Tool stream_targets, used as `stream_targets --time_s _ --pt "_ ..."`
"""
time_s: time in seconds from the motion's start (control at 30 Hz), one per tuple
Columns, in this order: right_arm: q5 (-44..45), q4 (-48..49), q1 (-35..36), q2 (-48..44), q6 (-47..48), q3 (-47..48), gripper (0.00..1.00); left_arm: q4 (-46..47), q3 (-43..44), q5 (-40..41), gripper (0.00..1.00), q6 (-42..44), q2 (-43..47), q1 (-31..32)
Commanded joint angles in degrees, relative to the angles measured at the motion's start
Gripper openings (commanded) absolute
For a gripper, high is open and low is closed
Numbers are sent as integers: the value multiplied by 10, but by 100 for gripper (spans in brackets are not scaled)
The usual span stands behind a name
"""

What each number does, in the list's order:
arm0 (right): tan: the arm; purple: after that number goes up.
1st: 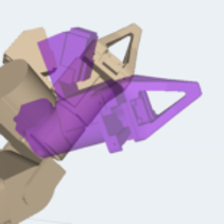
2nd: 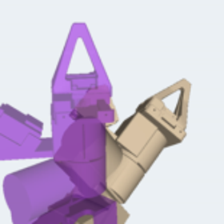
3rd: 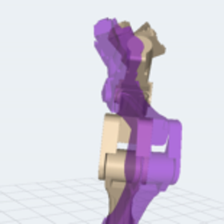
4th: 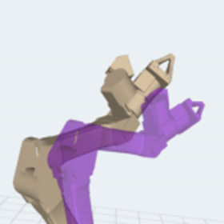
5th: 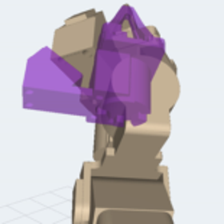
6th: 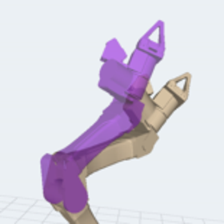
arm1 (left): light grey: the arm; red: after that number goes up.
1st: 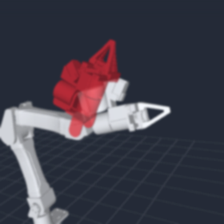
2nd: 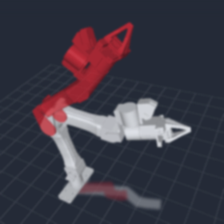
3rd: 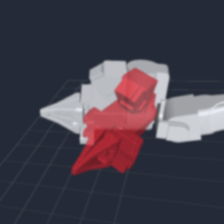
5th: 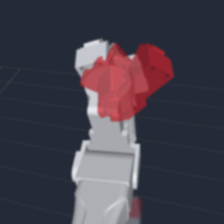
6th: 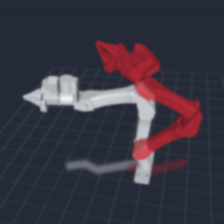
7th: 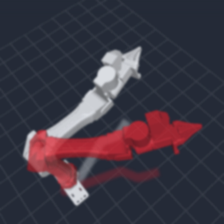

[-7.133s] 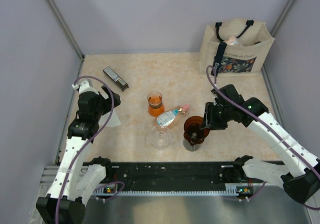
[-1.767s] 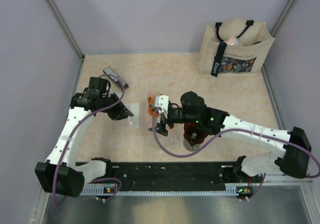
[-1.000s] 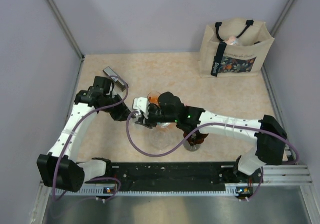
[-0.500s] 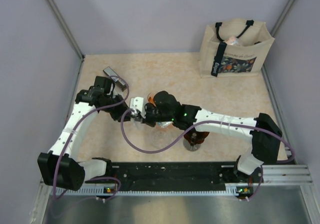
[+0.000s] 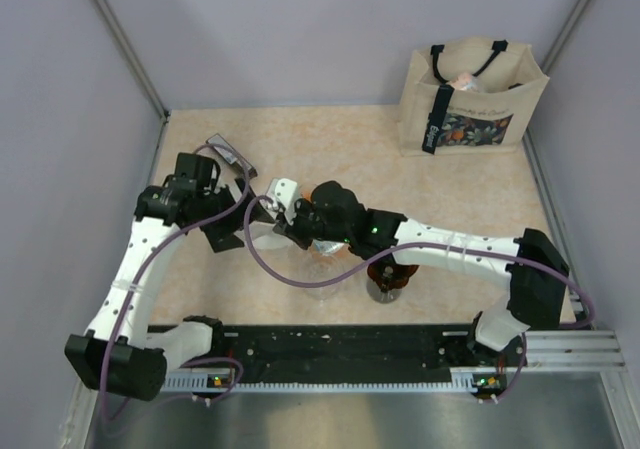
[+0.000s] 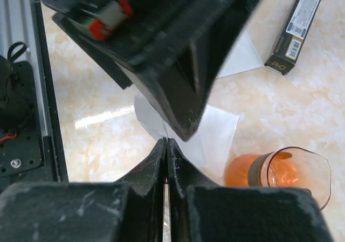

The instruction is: Place the coffee filter in the dripper

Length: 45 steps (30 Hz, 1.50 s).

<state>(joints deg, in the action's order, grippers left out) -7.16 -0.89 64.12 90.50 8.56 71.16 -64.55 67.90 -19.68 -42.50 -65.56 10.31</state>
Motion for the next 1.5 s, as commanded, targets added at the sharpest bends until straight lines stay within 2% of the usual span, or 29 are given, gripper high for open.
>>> stream_targets --time_s 0.0,0.23,0.37,0.5,0.67,0.77,0.83,1.23,1.47 --pt "35 40 7 -33 -50 -8 0 -14 29 76 99 4 60 2" --pt "69 50 6 -42 -107 -27 0 6 0 143 99 -4 138 2" --pt "120 72 6 -59 -141 -50 0 57 -45 144 99 -27 199 2" --pt "140 115 6 -95 -160 -82 0 164 -115 87 99 -53 260 2" --pt "165 216 6 -156 -172 -156 0 316 -172 -11 99 -93 282 2" --pt "174 299 7 -181 -162 -207 0 416 -208 -52 99 -124 297 3" --pt "187 320 7 -183 -159 -216 0 456 -218 -59 99 -133 307 4" --pt "188 353 6 -161 -150 -204 0 492 -234 -62 99 -137 292 16" --pt "186 345 6 -150 -144 -195 0 512 -230 -60 98 -136 270 43"
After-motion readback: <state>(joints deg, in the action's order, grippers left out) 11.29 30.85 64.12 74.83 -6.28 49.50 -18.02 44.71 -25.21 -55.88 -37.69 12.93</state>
